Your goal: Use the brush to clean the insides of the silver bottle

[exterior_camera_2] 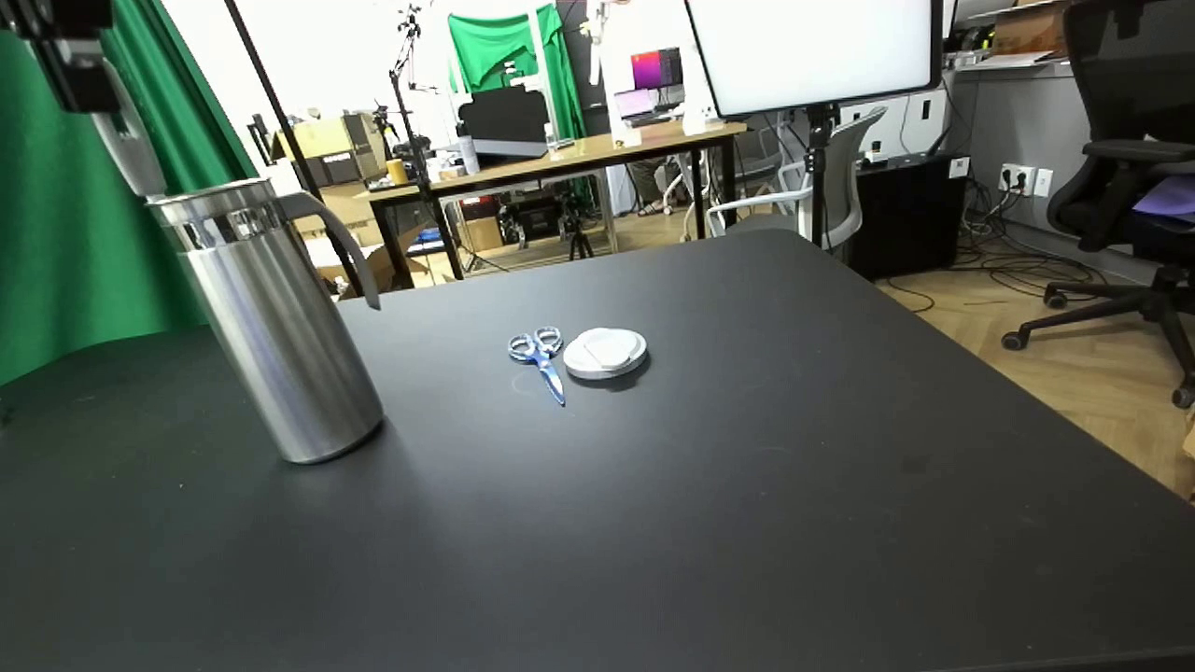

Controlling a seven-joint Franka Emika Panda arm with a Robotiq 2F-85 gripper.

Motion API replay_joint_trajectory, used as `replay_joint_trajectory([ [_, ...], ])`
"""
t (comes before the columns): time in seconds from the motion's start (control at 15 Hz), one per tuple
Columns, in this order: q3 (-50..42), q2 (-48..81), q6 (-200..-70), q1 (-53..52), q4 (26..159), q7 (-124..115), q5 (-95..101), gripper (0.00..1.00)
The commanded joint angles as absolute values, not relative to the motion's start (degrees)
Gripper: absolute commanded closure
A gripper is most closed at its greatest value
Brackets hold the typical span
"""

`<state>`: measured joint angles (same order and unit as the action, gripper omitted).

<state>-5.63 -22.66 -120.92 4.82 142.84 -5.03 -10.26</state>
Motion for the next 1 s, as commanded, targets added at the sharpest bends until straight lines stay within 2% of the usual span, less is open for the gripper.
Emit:
replay_joint_trajectory([
  [0.0,-5.19,-21.12,-120.48,3.65,142.16,-3.74,-11.98,0.96],
  [0.93,-1.56,-27.87,-108.09,3.27,132.41,-5.24,-8.86,0.96],
])
